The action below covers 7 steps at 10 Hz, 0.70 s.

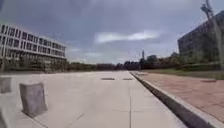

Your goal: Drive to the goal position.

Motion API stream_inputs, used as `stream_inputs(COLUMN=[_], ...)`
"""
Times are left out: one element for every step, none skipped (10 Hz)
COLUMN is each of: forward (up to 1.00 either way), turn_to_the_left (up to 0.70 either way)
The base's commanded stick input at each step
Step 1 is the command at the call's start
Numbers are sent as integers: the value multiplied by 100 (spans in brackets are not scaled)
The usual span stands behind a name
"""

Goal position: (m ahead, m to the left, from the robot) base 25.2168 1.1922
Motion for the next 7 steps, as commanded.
stream_inputs(forward=[100, 100, 100, 100, 100, 100, 100], turn_to_the_left=[0, 0, 0, 0, 0, 0, 0])
